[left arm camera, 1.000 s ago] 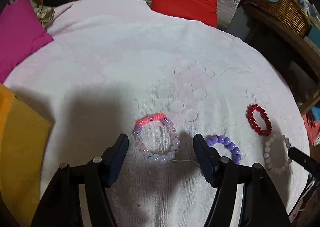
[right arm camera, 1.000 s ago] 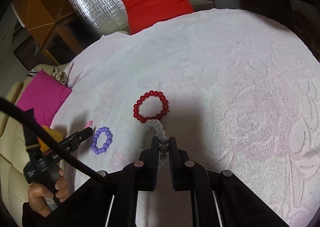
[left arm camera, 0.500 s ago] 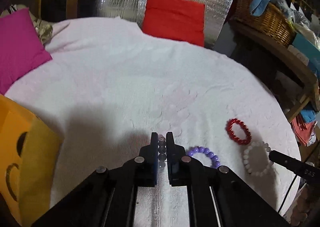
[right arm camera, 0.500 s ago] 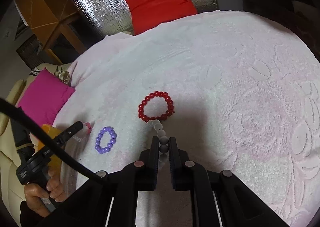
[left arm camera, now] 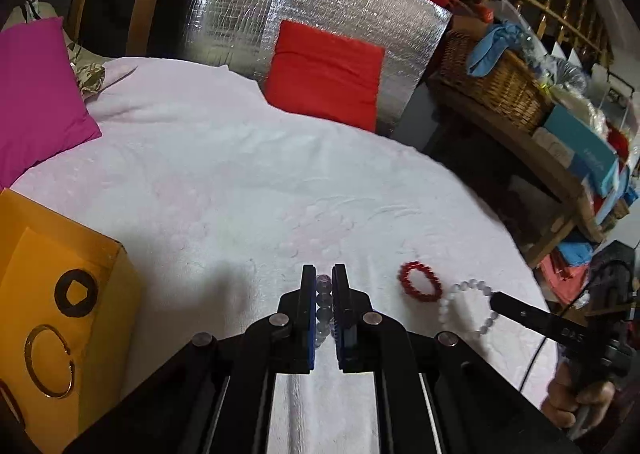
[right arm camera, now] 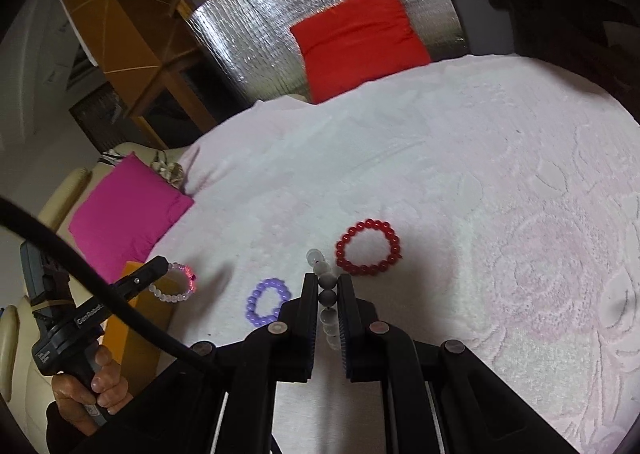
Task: Organize jewelry
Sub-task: 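Grasp the clear-pink beaded bracelet with the left tool and lift it, then carry the pearl and clear-pink bracelets over the orange box and open both tools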
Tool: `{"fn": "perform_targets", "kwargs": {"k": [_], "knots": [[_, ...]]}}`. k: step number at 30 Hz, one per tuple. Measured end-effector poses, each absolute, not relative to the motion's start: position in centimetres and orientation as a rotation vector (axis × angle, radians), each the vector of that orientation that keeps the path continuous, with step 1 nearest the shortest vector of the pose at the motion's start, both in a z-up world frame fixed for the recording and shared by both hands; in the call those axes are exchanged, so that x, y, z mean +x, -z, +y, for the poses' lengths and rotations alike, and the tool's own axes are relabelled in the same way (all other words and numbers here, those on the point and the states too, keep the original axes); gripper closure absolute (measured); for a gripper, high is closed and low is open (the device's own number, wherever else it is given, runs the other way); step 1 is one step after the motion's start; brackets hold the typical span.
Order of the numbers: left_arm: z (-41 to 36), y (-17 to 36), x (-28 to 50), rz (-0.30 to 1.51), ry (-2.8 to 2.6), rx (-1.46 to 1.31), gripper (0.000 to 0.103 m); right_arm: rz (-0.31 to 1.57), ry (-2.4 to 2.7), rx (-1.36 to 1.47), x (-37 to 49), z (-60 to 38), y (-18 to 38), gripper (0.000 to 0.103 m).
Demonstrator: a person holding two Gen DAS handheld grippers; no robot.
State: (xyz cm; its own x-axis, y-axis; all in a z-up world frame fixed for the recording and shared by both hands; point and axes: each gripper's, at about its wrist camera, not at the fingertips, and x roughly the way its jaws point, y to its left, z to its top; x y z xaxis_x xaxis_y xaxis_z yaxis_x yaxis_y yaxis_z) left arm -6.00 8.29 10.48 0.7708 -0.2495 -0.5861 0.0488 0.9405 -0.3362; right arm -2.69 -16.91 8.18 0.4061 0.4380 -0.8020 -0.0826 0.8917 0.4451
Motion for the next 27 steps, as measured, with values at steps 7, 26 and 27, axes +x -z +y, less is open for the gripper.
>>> {"fn": "perform_targets", "kwargs": {"k": [7, 26, 27], "knots": [[9.9, -12.6, -8.4, 0.605, 0.162, -0.36, 0.095, 1.081, -0.374, 0.37, -2.8, -16.0, -8.9, 0.093], [16.7, -15.5, -19.3, 0.504, -0.19, -0.33, 0.095, 1.039, -0.67, 0.381, -5.6, -5.3, -11.5, 0.093], [17.7, -15.4, -20.3, 0.512, -0.217, -0.334, 0.095, 1.035, -0.693, 0.381, -6.0, -4.3, -11.7, 0.093]]}}
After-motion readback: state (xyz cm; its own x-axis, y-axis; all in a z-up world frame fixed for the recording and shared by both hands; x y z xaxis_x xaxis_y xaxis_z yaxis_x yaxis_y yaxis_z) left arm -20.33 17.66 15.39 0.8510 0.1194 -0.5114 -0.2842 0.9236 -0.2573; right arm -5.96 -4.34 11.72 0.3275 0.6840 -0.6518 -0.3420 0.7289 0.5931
